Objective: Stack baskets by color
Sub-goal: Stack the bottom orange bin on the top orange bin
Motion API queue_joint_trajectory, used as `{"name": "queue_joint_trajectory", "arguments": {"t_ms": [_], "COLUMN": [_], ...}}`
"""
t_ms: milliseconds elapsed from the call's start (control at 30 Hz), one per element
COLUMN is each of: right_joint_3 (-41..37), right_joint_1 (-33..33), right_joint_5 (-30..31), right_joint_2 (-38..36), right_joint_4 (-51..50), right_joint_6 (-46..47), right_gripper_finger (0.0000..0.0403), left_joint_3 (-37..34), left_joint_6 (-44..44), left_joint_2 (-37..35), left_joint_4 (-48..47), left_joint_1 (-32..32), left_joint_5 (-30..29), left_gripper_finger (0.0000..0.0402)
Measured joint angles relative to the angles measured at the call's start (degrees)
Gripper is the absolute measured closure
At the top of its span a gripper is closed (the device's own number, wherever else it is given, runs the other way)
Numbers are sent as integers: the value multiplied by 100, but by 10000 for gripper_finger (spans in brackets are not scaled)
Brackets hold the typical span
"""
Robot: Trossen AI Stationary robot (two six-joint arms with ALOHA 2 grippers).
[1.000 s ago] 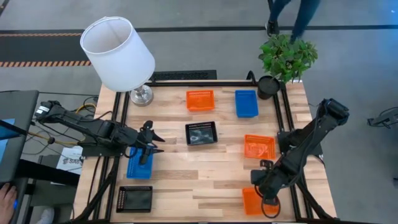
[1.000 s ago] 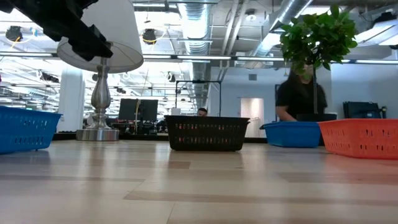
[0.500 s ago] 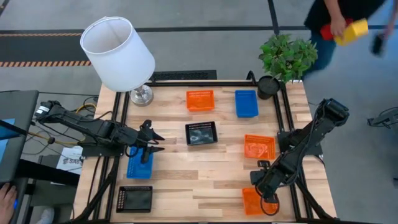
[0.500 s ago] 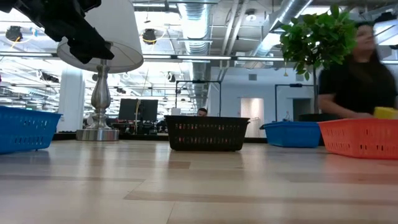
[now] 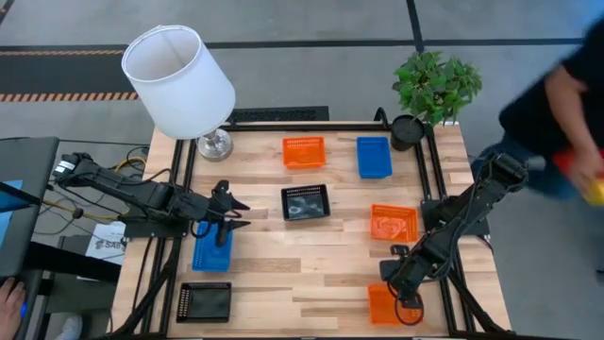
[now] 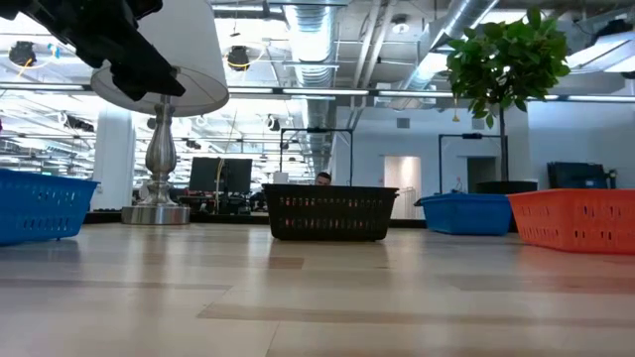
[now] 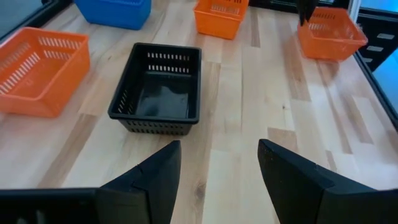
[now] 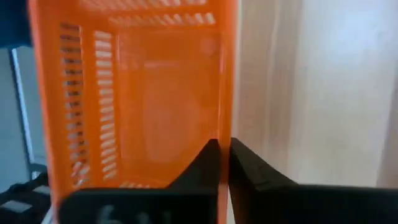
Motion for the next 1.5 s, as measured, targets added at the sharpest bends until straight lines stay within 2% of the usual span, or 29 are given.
{"name": "queue_joint_trajectory", "arguments": {"t_ms": [100,300,533,667,800,933,1067,1267,1500], "right_joint_3": [6,136,236,236,289,809,1675,3077,4240], "right_joint_1": [-96,-618,-1838,-2831,-3742,-4546,-5160,-6019,-7041], "right_joint_5": [-147,-74,1358,1541,1389,1411,1346,698,25], "right_joint_2": [-46,-721,-1615,-1791,-1688,-1319,-788,108,1161], "right_joint_4": [64,203,673,1251,1963,1984,1640,677,-155], "right_joint_6": [143,164,-13,-302,-1313,-2633,-4047,-6160,-7624], "right_gripper_finger": [384,395,399,398,400,400,401,401,401], "left_joint_3": [0,0,0,0,0,0,0,0,0], "left_joint_6": [200,234,91,91,168,438,647,382,-281], "left_joint_2": [0,0,0,-1,-2,-2,-2,-22,-22], "left_joint_4": [0,9,11,11,11,6,0,15,194], "left_joint_1": [0,0,0,0,0,0,0,0,-2], "left_joint_5": [-5,-13,-11,-9,35,44,46,9,-725], "left_gripper_finger": [200,200,200,200,200,200,200,200,200]}}
